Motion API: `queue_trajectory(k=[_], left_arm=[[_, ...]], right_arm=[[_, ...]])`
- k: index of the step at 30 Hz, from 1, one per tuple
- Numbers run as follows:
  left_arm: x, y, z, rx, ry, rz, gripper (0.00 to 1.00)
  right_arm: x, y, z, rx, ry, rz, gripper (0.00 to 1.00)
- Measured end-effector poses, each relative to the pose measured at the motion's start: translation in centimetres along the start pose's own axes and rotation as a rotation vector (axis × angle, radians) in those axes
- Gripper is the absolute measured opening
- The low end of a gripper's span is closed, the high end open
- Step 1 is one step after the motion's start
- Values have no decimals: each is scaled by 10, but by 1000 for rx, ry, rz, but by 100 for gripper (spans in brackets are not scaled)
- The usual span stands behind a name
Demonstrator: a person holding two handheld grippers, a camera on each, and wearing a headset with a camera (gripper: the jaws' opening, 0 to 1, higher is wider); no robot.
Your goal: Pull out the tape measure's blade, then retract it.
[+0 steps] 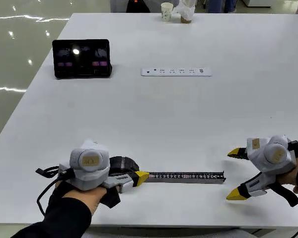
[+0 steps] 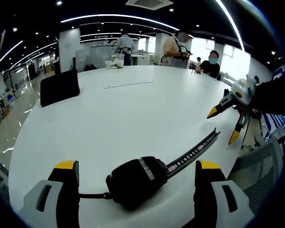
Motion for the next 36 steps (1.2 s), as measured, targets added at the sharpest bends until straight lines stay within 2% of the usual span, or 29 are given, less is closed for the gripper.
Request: queue_trajectory(k=[3, 5, 7, 10, 12, 14, 17, 19, 23, 26, 27, 28, 29, 30, 32, 36], left_arm=[[2, -4, 0, -38, -26, 3, 99], [2, -7, -9, -90, -20, -5, 99], [2, -8, -15, -111, -20, -10, 99], [4, -6, -20, -139, -16, -14, 99], [4, -6, -19, -151, -31, -23, 99], [4, -5, -21, -202, -33, -31, 99], [5, -6, -24, -204, -33, -44, 99], [3, -3, -29, -219, -26, -37, 99], [3, 4, -33, -157, -5, -34, 99], [5, 5, -28, -146, -8, -34, 99], [6, 4, -27, -138, -4, -41, 99], [6, -3, -28, -108, 30, -85, 99], [5, -5, -28, -77, 40, -98, 99], [5, -6, -26, -87, 44, -104, 99], [7, -3, -21, -121, 33, -74, 99], [7, 3, -10, -92, 24, -75, 99]], right_arm=[[1, 0, -2, -14, -8, -14, 69], [2, 0, -3, -23, -15, -20, 65], [2, -3, -7, -30, -18, -31, 61], [2, -5, -9, -39, -23, -38, 56], [2, -6, -9, -47, -29, -42, 52], [2, -6, -7, -51, -36, -45, 48], [3, -6, -5, -58, -47, -51, 45], [4, -5, -3, -62, -51, -51, 43], [5, -3, -2, -72, -55, -51, 38], [6, -1, 0, -76, -60, -51, 33], [6, -1, 0, -77, -60, -52, 32], [6, -1, -1, -80, -60, -53, 32], [7, -1, -1, -81, -59, -54, 32], [7, -1, -2, -84, -58, -56, 31], [7, -1, -3, -92, -60, -59, 29], [9, -2, -2, -102, -69, -64, 26]])
Point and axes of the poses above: the centre of the closed fingertips' face, and the gripper's own axes: x roughly forward along the fingers, y roughly to its right, z roughly out of its underside, the point moved 2 cm from there along -x, roughly backward along the fingers, and after that the axes turned 10 degrees about -z, right-handed, at the moved point
